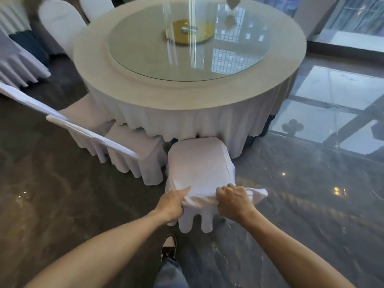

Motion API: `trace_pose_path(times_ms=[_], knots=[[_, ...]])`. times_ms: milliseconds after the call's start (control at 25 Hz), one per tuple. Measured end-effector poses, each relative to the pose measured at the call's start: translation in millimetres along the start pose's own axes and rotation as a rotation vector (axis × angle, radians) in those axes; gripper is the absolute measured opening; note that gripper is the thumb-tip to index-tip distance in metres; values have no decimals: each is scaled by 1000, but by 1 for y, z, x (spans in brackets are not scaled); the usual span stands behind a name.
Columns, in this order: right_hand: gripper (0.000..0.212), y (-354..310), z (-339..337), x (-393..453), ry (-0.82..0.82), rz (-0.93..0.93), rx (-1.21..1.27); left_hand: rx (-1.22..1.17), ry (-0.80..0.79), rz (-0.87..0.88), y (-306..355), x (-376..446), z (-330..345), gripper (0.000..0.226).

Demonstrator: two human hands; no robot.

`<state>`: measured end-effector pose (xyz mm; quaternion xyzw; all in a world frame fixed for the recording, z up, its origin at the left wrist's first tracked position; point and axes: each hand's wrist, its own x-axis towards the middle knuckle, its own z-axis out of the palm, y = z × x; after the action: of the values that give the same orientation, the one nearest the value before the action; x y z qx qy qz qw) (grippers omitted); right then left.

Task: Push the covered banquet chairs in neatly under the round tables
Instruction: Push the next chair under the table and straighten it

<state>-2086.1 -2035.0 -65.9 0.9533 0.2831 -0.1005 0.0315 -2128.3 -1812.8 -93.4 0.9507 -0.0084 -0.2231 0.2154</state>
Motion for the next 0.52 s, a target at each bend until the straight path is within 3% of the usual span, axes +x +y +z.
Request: trace_pose_path(times_ms=[120, 280, 440, 520], knots=[[11, -42, -14, 55, -49, 19, 12, -37, 40, 29, -56, 28, -43, 29], [17, -72, -33, 118, -44, 91, 25, -75, 51, 35, -105, 73, -88, 35], [24, -87, -48, 173, -46, 116, 41, -80, 12, 71, -141, 119, -128, 13], [25, -86, -52, 194, -49, 127, 51, -75, 14, 84, -149, 136, -140, 14]])
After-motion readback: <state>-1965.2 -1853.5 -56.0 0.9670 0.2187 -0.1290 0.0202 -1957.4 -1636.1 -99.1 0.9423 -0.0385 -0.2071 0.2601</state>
